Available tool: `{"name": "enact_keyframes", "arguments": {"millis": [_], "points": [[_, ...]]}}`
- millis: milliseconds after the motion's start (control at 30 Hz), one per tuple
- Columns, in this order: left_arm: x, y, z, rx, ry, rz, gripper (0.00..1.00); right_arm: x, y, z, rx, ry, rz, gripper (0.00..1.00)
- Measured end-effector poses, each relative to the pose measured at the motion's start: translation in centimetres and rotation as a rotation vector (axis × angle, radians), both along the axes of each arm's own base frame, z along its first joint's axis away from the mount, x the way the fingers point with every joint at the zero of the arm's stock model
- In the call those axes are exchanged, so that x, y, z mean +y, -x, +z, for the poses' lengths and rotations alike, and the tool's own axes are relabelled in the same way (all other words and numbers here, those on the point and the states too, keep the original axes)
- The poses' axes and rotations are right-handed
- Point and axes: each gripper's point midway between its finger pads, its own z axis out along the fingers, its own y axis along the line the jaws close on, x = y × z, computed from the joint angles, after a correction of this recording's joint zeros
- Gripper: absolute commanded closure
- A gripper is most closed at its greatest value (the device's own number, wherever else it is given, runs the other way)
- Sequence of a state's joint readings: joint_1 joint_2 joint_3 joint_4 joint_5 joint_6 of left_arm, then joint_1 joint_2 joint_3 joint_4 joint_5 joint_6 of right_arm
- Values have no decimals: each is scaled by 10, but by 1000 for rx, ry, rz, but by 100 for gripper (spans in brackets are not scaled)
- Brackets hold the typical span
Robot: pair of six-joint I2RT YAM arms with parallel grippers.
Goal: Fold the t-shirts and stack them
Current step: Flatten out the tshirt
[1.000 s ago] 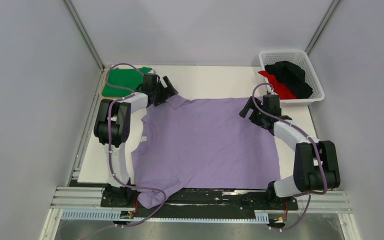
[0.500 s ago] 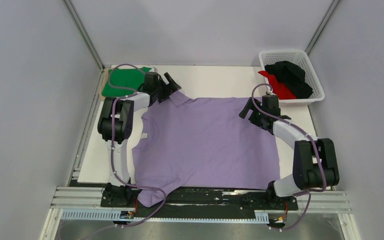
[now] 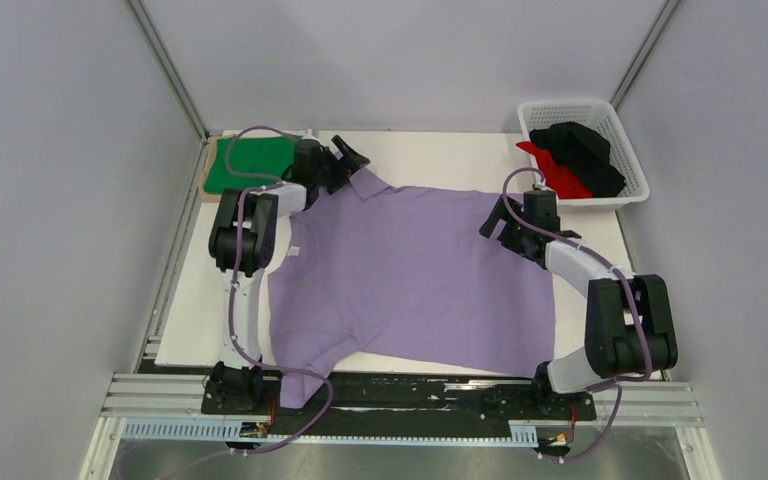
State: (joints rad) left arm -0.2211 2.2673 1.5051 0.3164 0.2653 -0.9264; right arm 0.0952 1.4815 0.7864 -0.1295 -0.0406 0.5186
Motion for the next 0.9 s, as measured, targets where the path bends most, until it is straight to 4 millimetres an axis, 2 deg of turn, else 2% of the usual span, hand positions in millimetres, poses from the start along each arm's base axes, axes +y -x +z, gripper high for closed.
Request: {"name": "enact_keyframes", "arguments": {"millis": [333, 600, 700, 900], "points": [[-22, -23, 7, -63, 116, -6, 0, -1, 0, -8, 21, 6, -4, 0], [-52, -42, 20, -123, 158, -37, 0, -2, -1, -7, 19, 10, -8, 0], [-63, -56, 28, -156, 165, -47, 0, -2, -1, -7, 18, 12, -10, 0], [-81, -99, 39, -240, 153, -65, 0, -3, -1, -7, 17, 13, -10, 0]]}}
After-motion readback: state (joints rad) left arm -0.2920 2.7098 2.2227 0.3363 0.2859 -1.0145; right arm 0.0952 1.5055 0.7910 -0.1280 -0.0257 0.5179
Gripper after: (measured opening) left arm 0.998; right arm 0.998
